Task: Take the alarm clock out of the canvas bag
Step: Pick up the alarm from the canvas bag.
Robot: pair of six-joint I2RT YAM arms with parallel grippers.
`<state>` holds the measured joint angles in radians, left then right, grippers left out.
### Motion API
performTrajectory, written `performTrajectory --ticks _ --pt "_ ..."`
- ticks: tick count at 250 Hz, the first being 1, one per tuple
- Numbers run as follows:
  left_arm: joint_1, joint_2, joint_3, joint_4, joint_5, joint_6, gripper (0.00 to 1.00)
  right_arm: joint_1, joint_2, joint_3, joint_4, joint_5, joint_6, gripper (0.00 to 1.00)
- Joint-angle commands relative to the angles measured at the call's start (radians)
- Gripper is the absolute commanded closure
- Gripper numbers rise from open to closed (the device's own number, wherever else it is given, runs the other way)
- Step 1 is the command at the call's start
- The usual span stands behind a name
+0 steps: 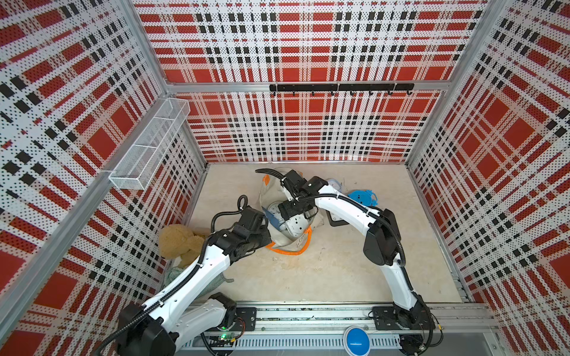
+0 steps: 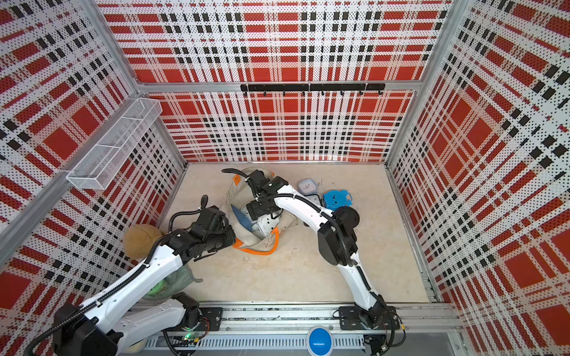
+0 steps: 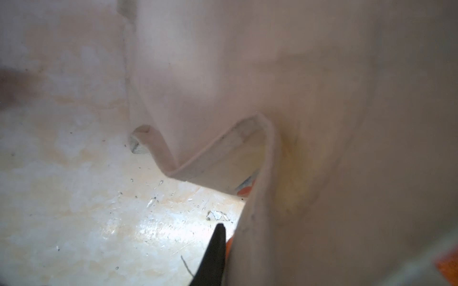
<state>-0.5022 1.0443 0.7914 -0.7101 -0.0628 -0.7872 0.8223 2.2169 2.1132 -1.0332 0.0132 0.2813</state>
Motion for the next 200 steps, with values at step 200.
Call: performTrajectory --ticks 200 --pt "0.011 -0.028 -0.03 -0.014 0.005 -0.021 0.84 0.049 0.156 0.024 -0.122 0.106 0.088 0.0"
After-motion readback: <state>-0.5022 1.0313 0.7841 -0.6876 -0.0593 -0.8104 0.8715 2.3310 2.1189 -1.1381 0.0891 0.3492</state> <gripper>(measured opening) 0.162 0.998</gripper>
